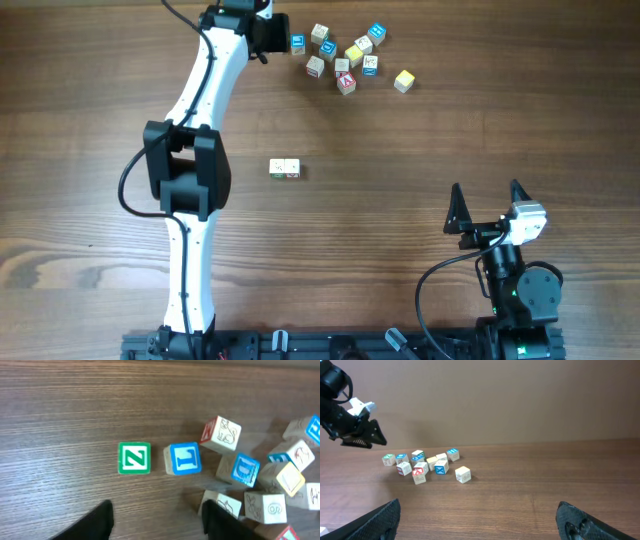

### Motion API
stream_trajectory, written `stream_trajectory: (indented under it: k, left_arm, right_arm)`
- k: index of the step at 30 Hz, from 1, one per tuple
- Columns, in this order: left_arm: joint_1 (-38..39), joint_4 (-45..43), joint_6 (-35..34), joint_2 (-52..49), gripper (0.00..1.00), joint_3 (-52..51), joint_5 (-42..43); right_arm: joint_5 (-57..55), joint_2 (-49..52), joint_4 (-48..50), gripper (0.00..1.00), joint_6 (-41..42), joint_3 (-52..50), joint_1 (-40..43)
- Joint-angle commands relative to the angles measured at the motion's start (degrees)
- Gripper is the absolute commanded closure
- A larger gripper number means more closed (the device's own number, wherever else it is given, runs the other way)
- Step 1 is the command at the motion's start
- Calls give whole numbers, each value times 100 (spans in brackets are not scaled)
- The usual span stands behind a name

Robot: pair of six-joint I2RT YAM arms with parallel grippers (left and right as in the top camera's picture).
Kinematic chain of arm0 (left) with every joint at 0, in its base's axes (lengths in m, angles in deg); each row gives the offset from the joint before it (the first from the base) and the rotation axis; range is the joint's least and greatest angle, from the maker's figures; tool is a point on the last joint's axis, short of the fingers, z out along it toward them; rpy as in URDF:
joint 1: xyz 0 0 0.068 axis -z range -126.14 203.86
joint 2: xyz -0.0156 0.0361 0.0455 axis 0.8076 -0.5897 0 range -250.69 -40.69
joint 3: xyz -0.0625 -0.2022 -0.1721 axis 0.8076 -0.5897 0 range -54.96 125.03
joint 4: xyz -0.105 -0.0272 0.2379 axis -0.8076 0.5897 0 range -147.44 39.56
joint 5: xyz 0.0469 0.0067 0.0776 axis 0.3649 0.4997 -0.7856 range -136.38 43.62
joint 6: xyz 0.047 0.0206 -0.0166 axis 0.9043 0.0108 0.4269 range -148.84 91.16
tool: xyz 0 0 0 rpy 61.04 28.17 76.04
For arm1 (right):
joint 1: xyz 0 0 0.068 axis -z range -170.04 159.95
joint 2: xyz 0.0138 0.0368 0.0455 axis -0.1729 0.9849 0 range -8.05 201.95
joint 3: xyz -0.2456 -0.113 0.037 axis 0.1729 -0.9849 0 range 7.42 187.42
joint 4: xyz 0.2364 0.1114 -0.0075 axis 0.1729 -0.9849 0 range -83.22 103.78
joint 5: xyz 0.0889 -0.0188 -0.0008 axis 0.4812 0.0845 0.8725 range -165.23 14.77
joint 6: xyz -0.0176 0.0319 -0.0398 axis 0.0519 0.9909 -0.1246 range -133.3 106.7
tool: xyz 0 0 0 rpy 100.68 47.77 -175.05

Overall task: Form a horizontal line
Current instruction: 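Move the left gripper up over the block cluster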

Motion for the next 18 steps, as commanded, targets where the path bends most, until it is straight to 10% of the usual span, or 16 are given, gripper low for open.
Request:
stream_trajectory:
  k: [1, 7, 18]
  left_arm:
    - [138, 68, 752, -81, 33, 31, 155]
    - [282, 391, 1499, -81, 3, 28, 420]
    - [280, 461, 1495, -127, 0, 13, 409]
  right_arm:
    - [96, -15, 17, 0, -31, -4, 17]
    - [96, -15, 17, 0, -31, -4, 17]
    - [96, -15, 17, 0, -31, -4, 17]
